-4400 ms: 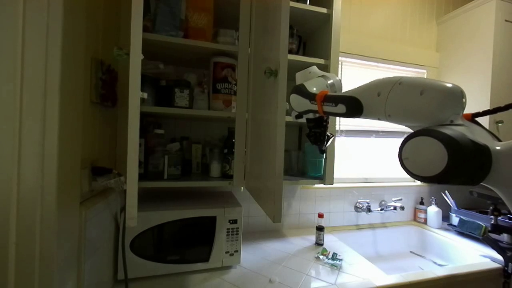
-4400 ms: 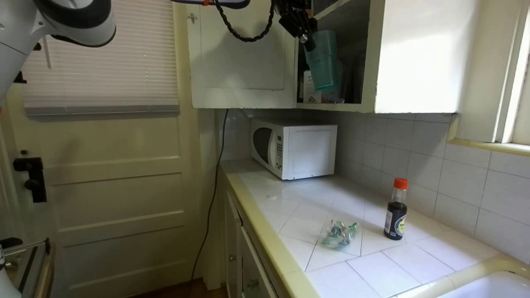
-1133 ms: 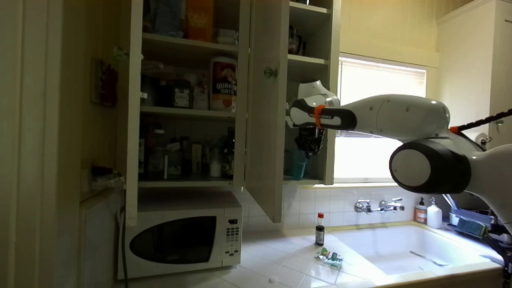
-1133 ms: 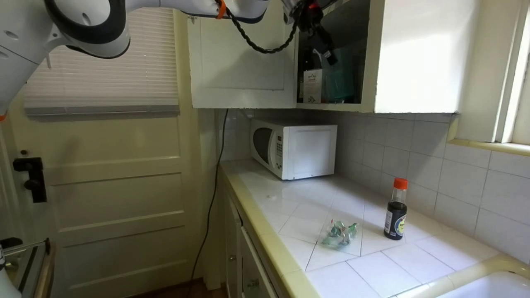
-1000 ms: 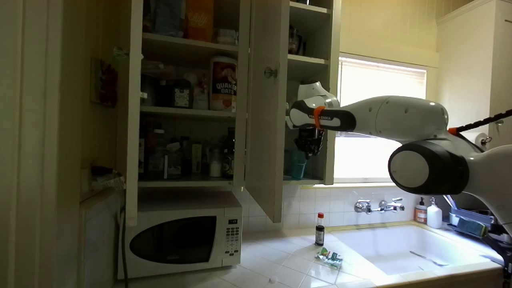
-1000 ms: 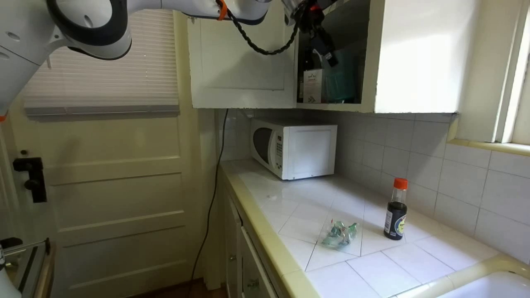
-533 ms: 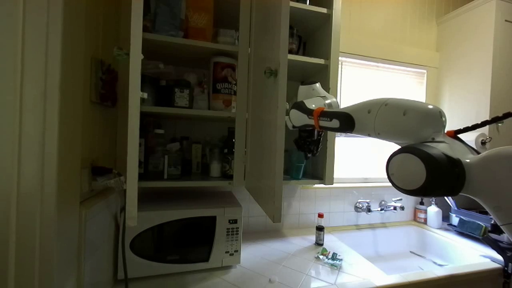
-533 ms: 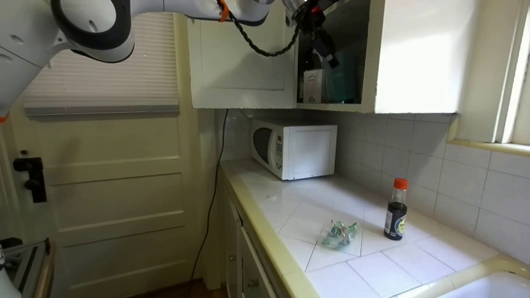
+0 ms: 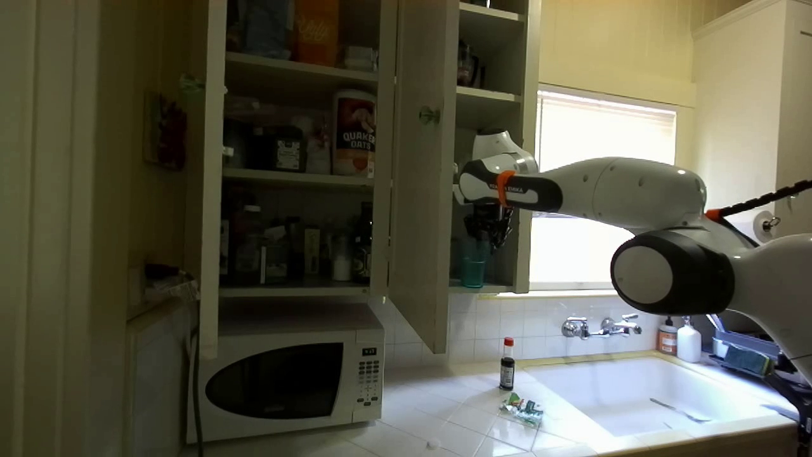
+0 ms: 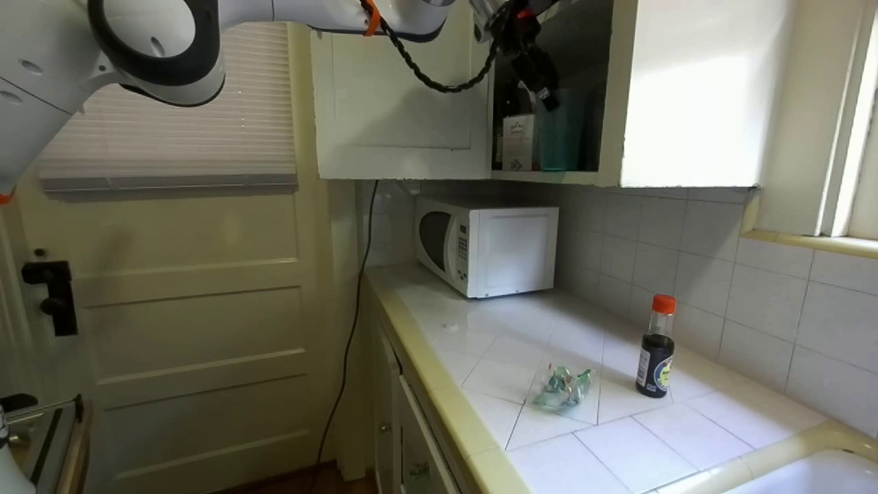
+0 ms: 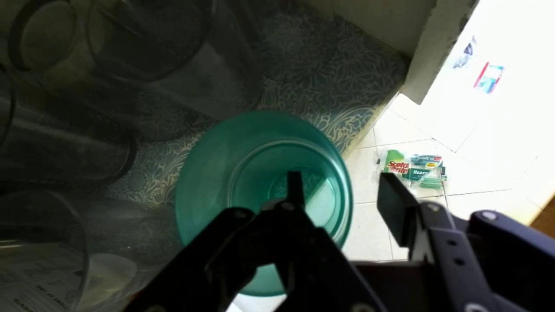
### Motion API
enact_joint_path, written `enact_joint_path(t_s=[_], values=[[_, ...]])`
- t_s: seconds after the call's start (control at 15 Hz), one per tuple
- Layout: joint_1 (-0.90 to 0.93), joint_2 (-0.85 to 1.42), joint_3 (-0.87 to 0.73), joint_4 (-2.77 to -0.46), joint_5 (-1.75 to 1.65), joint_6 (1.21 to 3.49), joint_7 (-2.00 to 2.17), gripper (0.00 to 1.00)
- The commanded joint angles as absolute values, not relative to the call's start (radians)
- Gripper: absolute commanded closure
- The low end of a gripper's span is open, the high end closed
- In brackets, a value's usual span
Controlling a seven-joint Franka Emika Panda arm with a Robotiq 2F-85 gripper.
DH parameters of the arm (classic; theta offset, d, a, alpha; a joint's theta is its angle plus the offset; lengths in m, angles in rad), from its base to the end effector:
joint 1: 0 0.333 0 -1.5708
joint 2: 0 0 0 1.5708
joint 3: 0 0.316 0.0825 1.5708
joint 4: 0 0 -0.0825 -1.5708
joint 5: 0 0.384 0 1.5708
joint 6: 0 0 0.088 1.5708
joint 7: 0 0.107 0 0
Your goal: Open the cupboard then put the cup inside
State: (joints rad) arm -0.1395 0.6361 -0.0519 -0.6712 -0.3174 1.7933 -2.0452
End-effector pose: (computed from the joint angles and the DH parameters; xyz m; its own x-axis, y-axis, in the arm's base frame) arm 0.7149 -0.1474 0.6696 -0.1832 0.8455 -0.5016 0.9033 0.3461 0.2535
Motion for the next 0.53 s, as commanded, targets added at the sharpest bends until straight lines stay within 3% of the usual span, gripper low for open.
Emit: enact_joint_path(t_s=[0.0, 0.2, 0.47], values=[[-0.151, 0.674, -0.047, -0.615, -0.305, 1.79, -2.066, 0.76], [-0.15, 0.679, -0.049, -0.601, -0.309, 1.792, -2.064, 0.99], [-0.149, 0.677, -0.053, -0.587, -0.314, 1.79, -2.061, 0.98]])
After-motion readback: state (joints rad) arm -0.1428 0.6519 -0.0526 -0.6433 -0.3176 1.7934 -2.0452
